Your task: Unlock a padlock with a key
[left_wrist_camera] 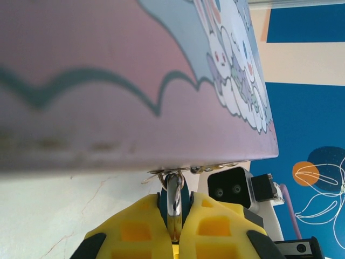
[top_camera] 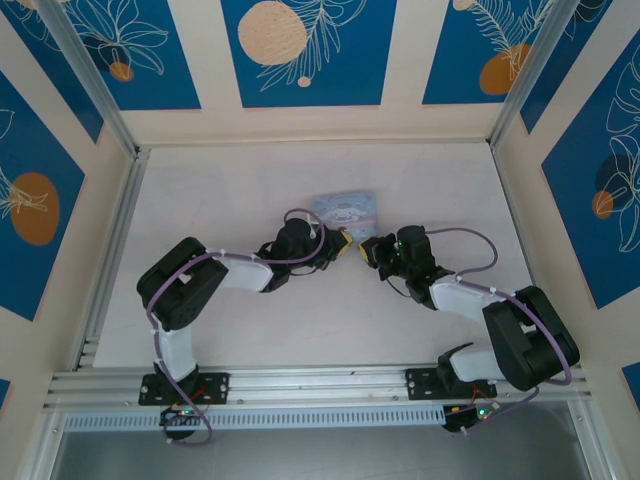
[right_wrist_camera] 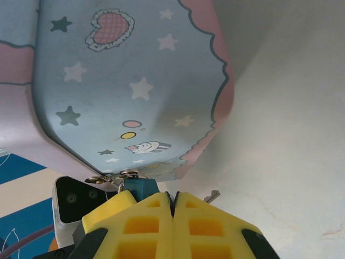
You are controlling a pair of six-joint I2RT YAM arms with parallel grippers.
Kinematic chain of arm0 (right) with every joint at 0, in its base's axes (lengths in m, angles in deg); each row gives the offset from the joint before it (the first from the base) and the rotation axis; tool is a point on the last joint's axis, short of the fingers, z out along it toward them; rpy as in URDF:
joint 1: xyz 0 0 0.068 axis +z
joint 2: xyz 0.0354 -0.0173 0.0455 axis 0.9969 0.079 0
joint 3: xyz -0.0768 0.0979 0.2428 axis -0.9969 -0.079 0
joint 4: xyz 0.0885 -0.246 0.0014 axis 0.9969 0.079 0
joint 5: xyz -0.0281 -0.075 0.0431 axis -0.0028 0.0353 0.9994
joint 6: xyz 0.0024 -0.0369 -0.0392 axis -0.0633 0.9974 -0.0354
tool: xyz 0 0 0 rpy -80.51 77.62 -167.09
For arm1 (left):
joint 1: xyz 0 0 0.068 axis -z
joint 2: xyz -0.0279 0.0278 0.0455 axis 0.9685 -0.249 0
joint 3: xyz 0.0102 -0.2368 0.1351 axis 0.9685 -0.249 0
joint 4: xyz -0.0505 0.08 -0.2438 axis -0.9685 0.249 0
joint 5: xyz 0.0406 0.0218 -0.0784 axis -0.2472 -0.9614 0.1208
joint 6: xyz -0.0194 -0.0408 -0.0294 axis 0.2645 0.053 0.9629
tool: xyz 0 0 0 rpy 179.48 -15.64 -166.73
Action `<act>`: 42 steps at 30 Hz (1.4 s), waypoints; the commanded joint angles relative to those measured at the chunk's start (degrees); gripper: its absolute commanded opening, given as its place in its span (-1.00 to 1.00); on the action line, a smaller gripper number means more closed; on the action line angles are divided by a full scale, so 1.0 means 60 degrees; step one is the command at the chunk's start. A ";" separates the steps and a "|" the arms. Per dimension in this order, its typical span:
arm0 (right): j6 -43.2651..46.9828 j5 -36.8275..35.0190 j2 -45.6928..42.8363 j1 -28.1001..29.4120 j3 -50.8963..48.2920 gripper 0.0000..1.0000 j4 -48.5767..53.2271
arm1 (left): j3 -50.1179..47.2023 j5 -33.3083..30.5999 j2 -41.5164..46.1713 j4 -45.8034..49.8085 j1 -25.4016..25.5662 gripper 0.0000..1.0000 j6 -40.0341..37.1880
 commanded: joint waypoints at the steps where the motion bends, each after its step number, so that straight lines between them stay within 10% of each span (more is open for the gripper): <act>1: -0.0058 -0.0156 0.0157 0.0136 0.0306 -1.00 -0.0134 | 0.0314 0.0051 0.0396 -0.0459 -0.0057 -1.00 0.0124; 17: -0.1118 -0.0654 0.1011 0.0378 -0.0179 -1.00 -0.2399 | 0.0361 -0.0044 0.0359 -0.0812 0.0052 -1.00 0.0384; 42: -0.0278 -0.0588 -0.0518 0.0075 -0.0289 -1.00 -0.0051 | 0.0343 -0.0358 0.0420 -0.0540 0.0044 -1.00 0.0321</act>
